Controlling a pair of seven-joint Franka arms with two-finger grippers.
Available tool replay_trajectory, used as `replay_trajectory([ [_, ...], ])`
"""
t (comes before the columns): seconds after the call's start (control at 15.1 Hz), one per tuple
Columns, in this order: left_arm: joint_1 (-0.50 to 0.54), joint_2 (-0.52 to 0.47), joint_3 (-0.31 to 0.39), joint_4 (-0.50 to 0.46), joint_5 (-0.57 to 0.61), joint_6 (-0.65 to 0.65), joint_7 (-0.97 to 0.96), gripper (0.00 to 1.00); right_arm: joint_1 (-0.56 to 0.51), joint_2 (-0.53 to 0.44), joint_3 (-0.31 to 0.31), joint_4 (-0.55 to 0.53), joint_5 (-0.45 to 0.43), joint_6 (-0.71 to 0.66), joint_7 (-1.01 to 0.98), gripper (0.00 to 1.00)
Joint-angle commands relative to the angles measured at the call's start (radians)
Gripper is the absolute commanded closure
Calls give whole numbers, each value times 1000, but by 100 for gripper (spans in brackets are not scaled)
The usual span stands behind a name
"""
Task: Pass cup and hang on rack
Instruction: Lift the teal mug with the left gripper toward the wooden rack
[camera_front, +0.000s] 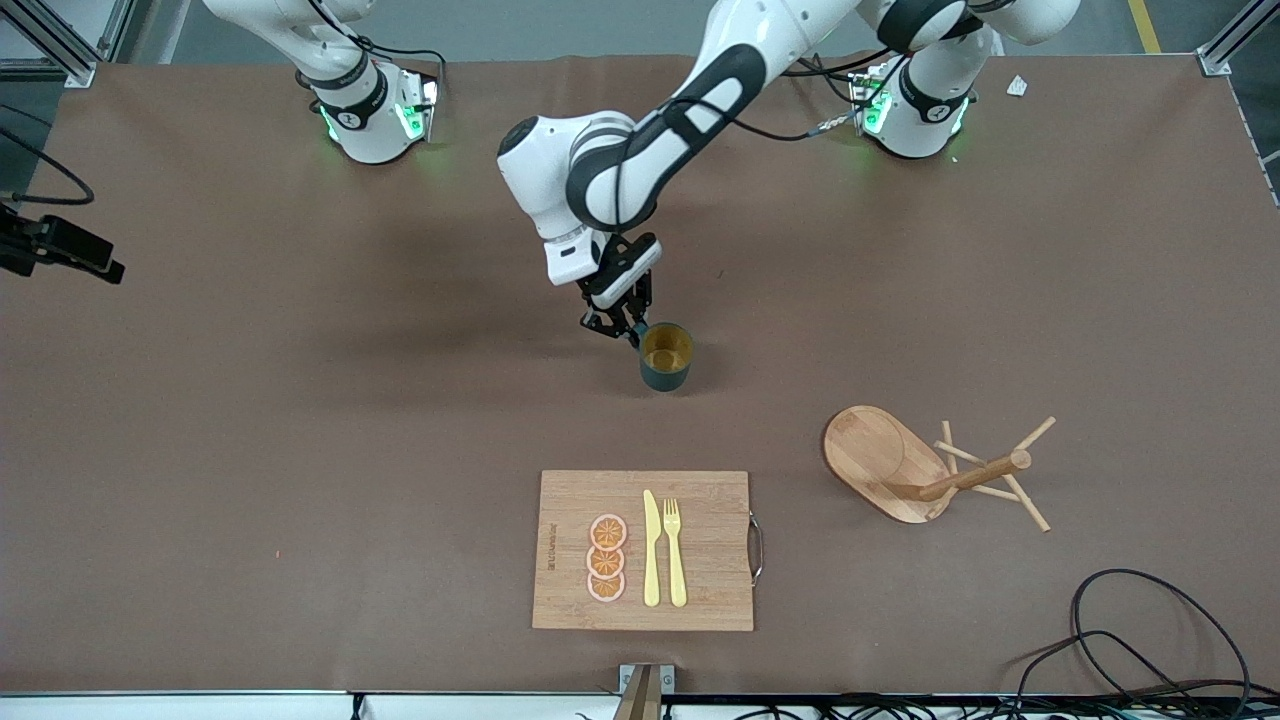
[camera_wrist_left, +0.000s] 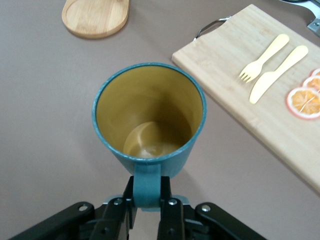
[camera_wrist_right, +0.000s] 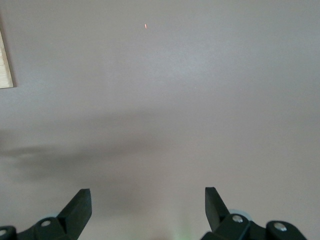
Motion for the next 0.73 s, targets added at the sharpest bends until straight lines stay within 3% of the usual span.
replay_trajectory([
  [0.0, 82, -129, -10, -24, -138, -9, 156, 99, -9, -55, 11, -65, -21, 9, -8, 0],
  [0.27, 209, -257, -10, -24, -371, -7, 419, 100, -6, -93, 14, -77, -18, 9, -5, 0],
  [0.66, 509, -386, -10, -24, -787, -13, 888, 100, -6, -113, 14, -75, -1, -28, -3, 0],
])
